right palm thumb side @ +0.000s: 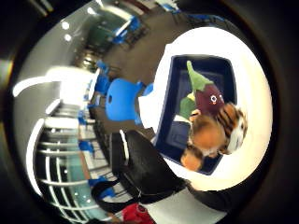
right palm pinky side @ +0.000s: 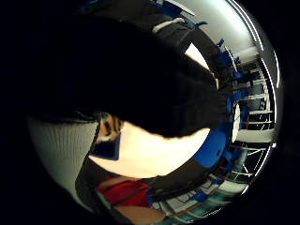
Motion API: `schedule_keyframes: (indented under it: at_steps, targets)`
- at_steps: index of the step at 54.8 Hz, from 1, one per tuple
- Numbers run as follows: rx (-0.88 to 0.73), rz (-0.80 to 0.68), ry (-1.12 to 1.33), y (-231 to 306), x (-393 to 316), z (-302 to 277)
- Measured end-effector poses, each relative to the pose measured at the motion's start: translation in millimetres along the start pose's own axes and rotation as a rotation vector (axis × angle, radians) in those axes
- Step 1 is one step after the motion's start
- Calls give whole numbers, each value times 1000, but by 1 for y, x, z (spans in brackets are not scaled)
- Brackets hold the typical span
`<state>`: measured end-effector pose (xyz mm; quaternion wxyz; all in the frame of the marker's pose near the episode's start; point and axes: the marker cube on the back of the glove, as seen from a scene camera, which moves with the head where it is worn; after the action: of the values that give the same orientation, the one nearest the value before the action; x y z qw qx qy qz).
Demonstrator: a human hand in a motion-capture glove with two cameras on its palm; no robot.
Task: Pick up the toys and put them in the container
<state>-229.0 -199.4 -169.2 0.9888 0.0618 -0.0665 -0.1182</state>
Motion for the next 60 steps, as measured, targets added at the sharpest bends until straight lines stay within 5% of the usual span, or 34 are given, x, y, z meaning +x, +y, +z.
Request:
schedule_keyframes:
  at_steps: [38,60]
  targets:
    - [-52,256,4,89,197,25]
    - [-83,286,-15,131,246,44]
